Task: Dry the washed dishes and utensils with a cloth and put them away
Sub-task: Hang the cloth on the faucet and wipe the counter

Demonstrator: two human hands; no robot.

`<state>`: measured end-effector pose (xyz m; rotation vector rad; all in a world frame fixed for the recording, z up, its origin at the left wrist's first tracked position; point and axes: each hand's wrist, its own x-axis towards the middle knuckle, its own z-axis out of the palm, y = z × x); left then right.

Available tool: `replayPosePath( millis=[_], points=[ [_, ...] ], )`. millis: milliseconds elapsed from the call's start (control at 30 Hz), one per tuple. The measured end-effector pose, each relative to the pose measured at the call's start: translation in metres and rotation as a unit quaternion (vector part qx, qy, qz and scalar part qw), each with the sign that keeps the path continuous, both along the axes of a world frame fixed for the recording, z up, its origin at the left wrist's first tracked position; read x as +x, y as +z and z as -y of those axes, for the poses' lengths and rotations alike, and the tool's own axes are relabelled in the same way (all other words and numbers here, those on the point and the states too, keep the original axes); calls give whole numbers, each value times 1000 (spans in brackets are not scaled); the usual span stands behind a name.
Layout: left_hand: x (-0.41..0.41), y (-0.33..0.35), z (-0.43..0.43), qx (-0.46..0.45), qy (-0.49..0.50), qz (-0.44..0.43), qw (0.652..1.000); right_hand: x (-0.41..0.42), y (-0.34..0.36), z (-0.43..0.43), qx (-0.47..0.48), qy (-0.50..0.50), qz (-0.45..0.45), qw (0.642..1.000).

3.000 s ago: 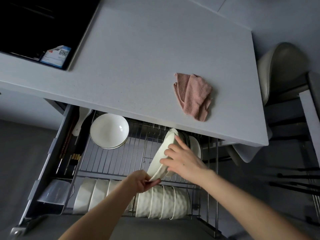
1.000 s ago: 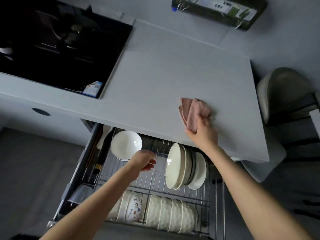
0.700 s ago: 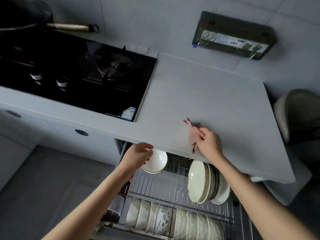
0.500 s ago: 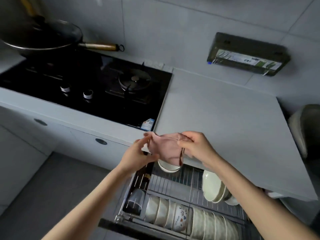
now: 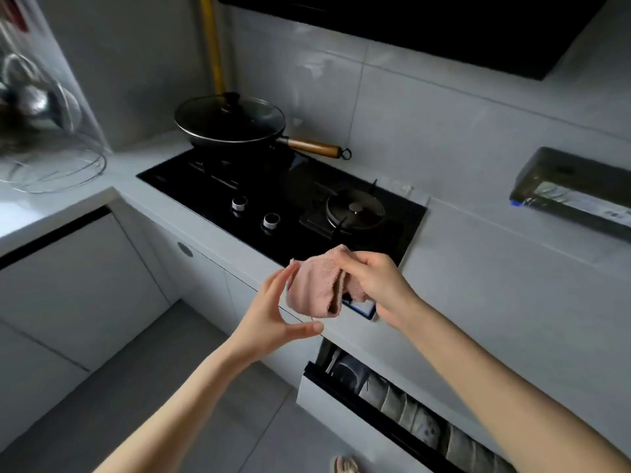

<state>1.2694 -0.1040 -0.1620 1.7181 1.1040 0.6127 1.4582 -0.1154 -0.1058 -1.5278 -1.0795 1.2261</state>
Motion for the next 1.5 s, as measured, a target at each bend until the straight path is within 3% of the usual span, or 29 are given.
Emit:
replayPosePath(
  millis=[67,167,333,467,533,767,900,1033,1167,1267,1333,1500],
  points=[
    [-1,4,-3,52,20,-33,998,-7,7,-21,-7,16,-9,1000],
    [-4,17,-6,40,108,1,993,-20,18,-44,-11,142,12,990],
    [-35,39,8,8,189,66,980,-58,37,-71,-10,417,68,906],
    [-74,63,25,-4,343,179,922,-125,58,-91,28,507,111,854],
    [-103,76,37,-12,396,221,891,-165,63,-96,44,529,91,843],
    [-245,75,56,-53,518,244,818,-318,62,-94,123,540,51,831],
    [-358,68,72,-61,583,250,771,-420,71,-112,152,531,77,830],
    [-472,82,92,-56,583,247,772,-516,80,-137,243,525,162,799],
    [-566,92,96,-52,566,246,785,-595,83,-155,301,466,220,803],
    [-623,101,92,-44,570,236,786,-650,84,-171,258,475,131,831],
    [-662,106,85,-32,585,259,768,-687,89,-184,217,487,69,843],
    [-760,103,63,-11,669,233,706,-772,90,-228,193,546,115,807]
  ],
)
